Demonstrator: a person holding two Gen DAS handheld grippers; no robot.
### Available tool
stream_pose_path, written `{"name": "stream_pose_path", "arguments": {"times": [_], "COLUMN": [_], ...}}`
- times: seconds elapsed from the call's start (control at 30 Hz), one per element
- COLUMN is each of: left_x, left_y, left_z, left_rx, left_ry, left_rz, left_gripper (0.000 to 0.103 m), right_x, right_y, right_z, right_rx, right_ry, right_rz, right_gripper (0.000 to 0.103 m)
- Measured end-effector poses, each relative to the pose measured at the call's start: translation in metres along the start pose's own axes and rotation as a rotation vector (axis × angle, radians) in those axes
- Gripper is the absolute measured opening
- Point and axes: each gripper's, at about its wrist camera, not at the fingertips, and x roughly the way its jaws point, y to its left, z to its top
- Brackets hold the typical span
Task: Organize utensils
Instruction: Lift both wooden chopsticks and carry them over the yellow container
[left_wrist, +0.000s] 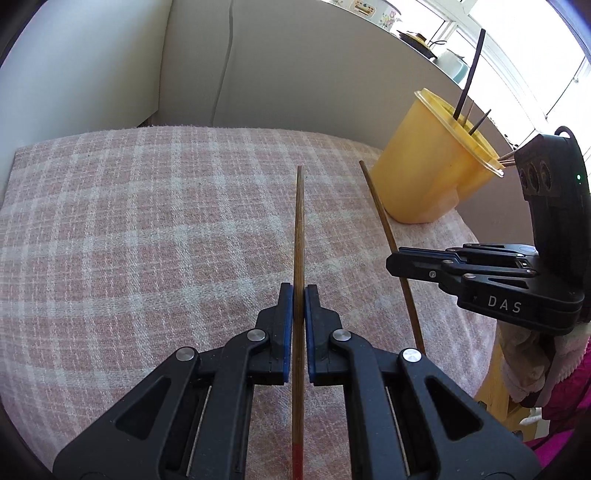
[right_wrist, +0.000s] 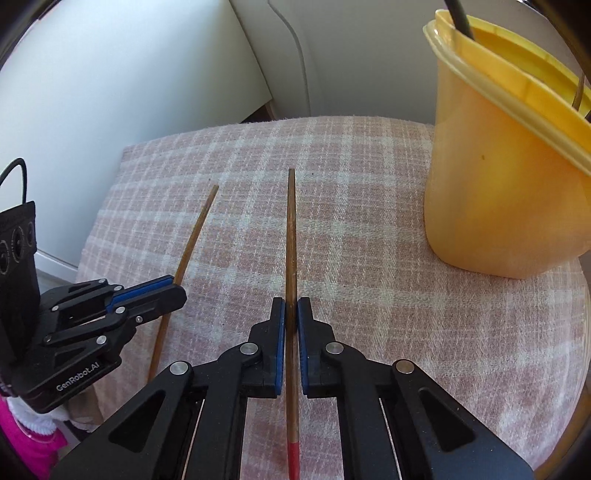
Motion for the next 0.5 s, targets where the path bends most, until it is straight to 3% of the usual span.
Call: {"name": "stream_pose_path", "arguments": {"times": [0.5], "left_x": [-0.097], "left_y": [-0.009], "left_z": [0.02], "left_rx": [0.076], "left_ry": [-0.167], "left_rz": [-0.052], "left_gripper": [0.004], "right_x": [-0.092], "right_y": [-0.013], "right_z": [-0.023], "right_rx": [-0.094], "right_ry": [-0.277], "right_rz": [-0.03], "right_gripper": [0.005]}}
